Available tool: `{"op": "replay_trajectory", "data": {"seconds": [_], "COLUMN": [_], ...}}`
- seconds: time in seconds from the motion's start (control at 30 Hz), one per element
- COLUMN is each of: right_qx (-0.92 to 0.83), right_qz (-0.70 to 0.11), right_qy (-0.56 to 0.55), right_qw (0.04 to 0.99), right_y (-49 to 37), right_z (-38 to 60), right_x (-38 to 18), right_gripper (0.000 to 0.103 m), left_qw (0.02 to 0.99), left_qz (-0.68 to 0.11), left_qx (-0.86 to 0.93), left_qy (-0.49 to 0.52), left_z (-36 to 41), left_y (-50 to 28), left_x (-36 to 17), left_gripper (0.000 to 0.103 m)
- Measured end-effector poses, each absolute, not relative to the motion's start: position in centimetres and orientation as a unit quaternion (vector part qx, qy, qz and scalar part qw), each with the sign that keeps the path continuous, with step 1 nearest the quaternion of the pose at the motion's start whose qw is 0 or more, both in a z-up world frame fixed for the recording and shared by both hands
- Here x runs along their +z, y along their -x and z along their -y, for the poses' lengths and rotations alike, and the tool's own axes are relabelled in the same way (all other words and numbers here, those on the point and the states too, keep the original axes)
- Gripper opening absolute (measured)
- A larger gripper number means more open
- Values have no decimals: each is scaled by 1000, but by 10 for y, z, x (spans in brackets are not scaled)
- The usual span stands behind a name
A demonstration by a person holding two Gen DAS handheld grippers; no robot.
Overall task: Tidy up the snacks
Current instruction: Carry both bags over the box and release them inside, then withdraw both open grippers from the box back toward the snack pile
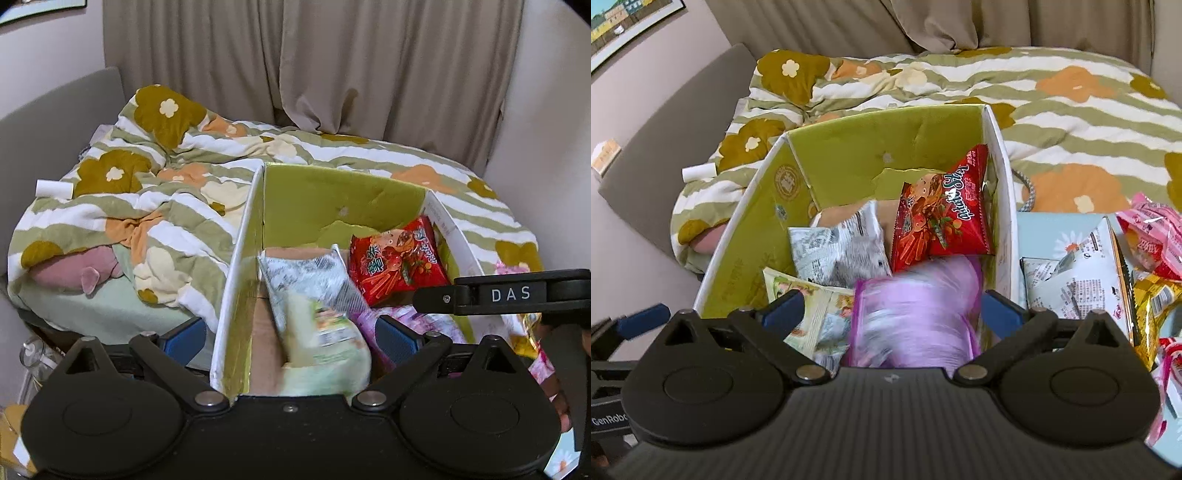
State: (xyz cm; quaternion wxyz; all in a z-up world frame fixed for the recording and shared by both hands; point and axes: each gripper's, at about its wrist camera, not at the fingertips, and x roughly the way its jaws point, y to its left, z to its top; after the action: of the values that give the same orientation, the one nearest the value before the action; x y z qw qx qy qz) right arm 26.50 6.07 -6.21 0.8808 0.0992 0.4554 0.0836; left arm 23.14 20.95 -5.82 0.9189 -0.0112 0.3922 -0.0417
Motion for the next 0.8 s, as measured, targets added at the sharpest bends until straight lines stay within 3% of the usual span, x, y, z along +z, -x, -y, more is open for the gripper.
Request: {"op": "replay_trajectory", "data": {"seconds": [0.8], "right_qx": [52], "right_qz": [-396], "right_qy": [-99], "right_qw": [911], "right_y": [-213], "right_z": [-35], "right_x": [-2], "right_gripper": [103], "left_qw": [937], "left_qz": [-338], "left_qx": [-84], "left_qy": [21], "left_z": [-194], "left_y": [-208], "left_x": [-10], "left_gripper": [100]}}
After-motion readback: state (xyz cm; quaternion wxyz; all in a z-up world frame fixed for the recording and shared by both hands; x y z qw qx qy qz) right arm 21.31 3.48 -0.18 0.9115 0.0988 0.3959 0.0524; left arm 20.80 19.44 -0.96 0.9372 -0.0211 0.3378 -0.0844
